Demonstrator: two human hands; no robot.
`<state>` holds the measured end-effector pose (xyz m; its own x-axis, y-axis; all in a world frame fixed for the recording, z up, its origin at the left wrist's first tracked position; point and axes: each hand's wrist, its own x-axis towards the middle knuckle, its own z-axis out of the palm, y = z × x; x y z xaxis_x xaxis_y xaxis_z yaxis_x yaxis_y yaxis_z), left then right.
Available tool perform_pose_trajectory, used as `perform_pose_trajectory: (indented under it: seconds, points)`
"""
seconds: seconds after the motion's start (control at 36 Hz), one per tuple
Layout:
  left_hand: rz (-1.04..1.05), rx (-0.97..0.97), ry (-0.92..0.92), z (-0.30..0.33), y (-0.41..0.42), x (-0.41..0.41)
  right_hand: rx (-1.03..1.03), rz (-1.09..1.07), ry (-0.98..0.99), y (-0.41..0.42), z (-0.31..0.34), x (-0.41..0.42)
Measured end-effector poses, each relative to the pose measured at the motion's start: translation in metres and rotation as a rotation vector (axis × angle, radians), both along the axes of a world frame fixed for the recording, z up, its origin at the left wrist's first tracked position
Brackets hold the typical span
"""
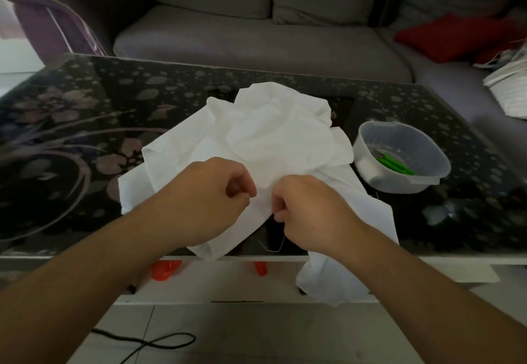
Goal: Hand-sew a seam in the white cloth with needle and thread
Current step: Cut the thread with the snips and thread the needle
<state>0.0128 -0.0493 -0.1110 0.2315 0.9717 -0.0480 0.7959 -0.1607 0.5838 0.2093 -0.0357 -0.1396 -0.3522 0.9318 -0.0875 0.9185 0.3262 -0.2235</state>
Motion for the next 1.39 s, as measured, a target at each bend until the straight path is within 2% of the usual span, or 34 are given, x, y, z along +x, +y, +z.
perform_pose_trajectory:
  seconds: [0.19, 0.36, 0.64, 0.81, 1.22, 1.39]
  points:
    - [-0.063, -0.048, 0.054, -0.005, 0.004, -0.001, -0.035, -0.037, 0.177, 0.007, 0.016, 0.017]
    - [-0.19, -0.16, 0.075, -0.008, 0.001, 0.011, -0.056, -0.006, 0.238, 0.005, 0.026, 0.028]
    - [-0.073, -0.005, -0.053, -0.022, 0.005, 0.023, -0.089, -0.026, 0.327, 0.006, 0.03, 0.043]
    - [-0.072, -0.09, -0.132, -0.016, 0.008, 0.022, -0.099, -0.05, 0.315, 0.008, 0.029, 0.05]
    - [-0.03, -0.173, -0.11, 0.003, 0.009, 0.002, -0.085, -0.103, 0.19, 0.012, 0.024, 0.06]
    - [-0.003, -0.164, -0.105, 0.006, 0.009, -0.004, -0.067, -0.156, 0.076, 0.011, 0.023, 0.059]
